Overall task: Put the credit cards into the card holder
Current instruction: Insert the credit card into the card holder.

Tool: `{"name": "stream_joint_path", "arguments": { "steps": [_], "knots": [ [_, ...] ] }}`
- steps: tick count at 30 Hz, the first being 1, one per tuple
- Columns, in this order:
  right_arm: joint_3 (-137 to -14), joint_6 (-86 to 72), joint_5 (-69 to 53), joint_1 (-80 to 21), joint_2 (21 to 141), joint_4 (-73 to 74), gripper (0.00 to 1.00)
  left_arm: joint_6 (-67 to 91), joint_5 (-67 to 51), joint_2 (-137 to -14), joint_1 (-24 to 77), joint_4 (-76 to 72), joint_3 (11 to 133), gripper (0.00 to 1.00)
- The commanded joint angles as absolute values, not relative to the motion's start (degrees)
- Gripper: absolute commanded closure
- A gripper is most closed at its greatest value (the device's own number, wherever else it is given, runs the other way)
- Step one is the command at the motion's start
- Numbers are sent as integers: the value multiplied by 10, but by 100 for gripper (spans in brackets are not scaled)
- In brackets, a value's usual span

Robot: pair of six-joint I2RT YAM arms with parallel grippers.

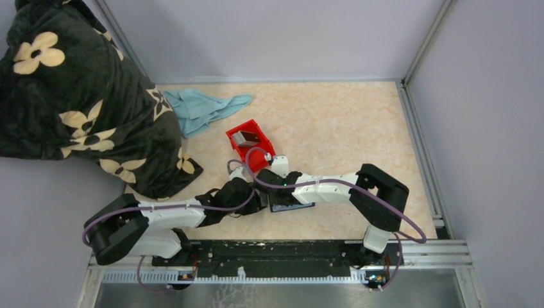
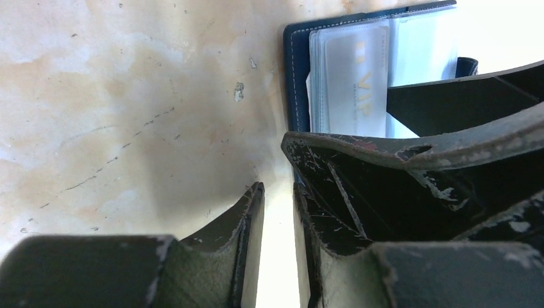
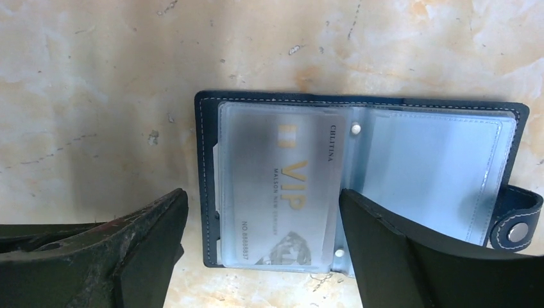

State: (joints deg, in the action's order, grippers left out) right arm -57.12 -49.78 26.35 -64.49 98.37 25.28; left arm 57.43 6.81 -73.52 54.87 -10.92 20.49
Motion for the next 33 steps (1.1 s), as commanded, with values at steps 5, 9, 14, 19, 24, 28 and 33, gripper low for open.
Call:
{"name": "stream_joint_path", "arguments": {
  "steps": [5,9,14,19,24,28,33],
  "knots": [
    [-560,-485,272,-648,923,284,11,574,97,-750,549,-36,198,66],
    [-558,-470,276,-648,886,277,11,576,98,-764,548,-33,202,65],
    [-557,-461,305,-648,844,296,12,579,93,-781,548,-36,206,66],
    [-548,-460,334,-645,834,336,14,578,91,-796,548,-34,211,66],
    [-514,-482,341,-644,818,357,15,578,90,-800,548,-31,208,67],
    [-469,-506,347,-636,784,356,18,577,90,-803,548,-30,206,72],
    [-423,-515,333,-613,751,355,20,575,89,-813,548,-31,205,72]
  ]
}}
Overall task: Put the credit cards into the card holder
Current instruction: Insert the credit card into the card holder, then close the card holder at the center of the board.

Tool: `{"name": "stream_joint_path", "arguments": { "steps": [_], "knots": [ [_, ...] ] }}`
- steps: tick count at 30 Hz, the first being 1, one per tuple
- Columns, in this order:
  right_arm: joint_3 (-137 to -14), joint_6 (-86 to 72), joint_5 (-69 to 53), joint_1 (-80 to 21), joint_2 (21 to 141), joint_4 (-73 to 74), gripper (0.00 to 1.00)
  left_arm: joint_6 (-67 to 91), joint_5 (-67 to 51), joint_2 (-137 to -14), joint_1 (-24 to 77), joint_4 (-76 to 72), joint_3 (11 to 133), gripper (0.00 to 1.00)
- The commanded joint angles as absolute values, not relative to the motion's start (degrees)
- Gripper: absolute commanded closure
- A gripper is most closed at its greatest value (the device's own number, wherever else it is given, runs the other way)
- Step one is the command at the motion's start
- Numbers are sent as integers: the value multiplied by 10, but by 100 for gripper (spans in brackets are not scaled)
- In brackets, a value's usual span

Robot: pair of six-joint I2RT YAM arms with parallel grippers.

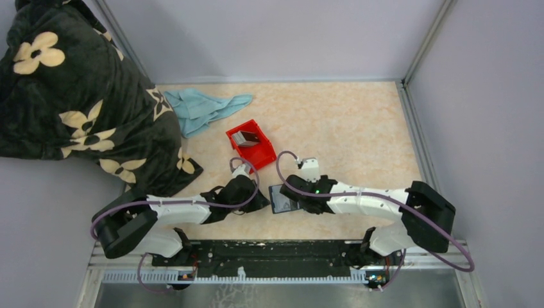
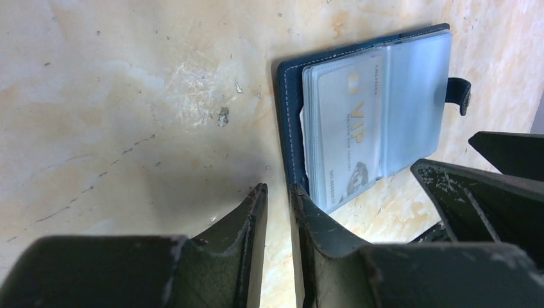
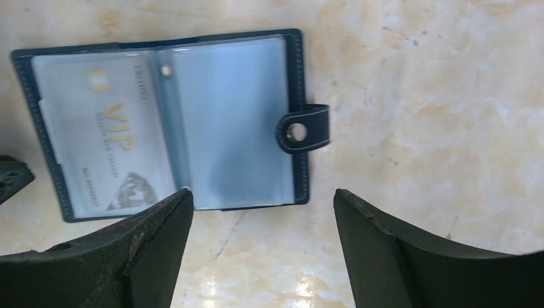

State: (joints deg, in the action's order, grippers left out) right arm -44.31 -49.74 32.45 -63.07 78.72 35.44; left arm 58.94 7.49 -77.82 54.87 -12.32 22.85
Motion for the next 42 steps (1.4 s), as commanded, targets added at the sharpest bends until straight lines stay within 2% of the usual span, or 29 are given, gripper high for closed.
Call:
{"name": "stream_joint_path", "arguments": {
  "steps": [1,15,23,28,31,33,40,42],
  "knots": [
    [-417,-515,332,-609,747,353,20,575,88,-816,548,-34,205,72],
    [-402,-484,347,-574,793,300,20,579,76,-836,548,-49,202,73],
    [-390,-459,362,-541,782,264,28,584,76,-838,548,-59,189,73],
    [-390,-449,356,-530,784,259,41,585,76,-838,548,-64,182,73],
    [-385,-450,351,-529,784,258,53,588,75,-837,548,-68,176,73],
    [-382,-453,349,-529,784,260,57,590,75,-833,548,-67,172,73],
    [-383,-452,350,-530,766,266,83,595,79,-818,548,-64,160,72],
    [-385,-450,354,-529,758,270,86,595,79,-819,548,-65,159,72]
  ]
}}
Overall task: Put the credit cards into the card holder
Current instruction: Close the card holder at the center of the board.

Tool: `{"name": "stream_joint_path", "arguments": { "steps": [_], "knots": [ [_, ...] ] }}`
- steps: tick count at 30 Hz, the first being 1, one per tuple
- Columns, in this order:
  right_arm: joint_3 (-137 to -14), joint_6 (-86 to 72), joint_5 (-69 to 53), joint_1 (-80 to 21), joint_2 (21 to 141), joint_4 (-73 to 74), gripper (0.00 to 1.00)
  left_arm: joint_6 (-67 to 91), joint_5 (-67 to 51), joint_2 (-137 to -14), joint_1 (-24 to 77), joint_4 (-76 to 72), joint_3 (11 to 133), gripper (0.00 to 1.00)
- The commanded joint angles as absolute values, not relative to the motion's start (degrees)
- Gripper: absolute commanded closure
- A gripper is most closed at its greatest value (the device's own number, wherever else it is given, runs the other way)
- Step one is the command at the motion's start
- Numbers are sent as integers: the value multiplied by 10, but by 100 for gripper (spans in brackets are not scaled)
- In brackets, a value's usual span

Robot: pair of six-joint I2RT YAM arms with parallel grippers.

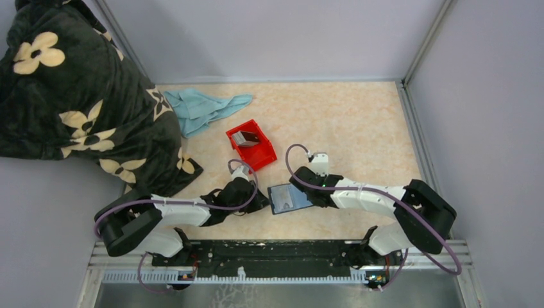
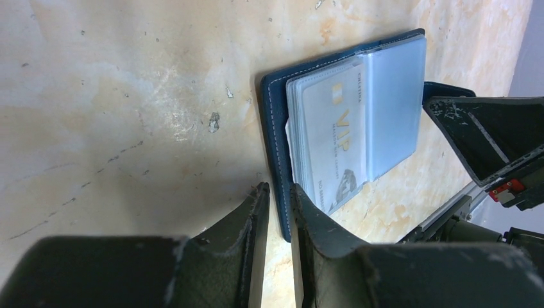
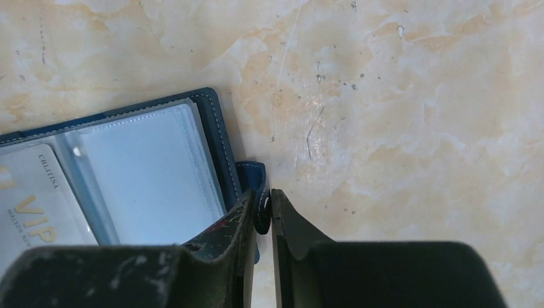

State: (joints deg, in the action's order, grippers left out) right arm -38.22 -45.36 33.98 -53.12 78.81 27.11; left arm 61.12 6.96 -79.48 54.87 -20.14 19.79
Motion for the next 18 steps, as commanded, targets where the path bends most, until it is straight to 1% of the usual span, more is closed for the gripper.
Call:
{"name": "stream_joint_path", "arguments": {
  "steps": [1,3,4,7,14,18],
  "knots": [
    [-386,-449,353,-529,751,269,90,595,78,-821,549,-65,160,72],
    [-388,-447,353,-530,743,271,94,593,79,-824,548,-65,161,72],
    [-390,-446,353,-529,740,273,95,592,79,-826,548,-64,162,72],
    [-397,-442,355,-529,740,282,96,591,81,-827,548,-49,161,74],
    [-395,-441,348,-529,744,276,96,581,102,-815,550,-12,162,86],
    [-397,-440,343,-529,746,273,96,577,105,-836,554,-14,169,88]
  ]
}}
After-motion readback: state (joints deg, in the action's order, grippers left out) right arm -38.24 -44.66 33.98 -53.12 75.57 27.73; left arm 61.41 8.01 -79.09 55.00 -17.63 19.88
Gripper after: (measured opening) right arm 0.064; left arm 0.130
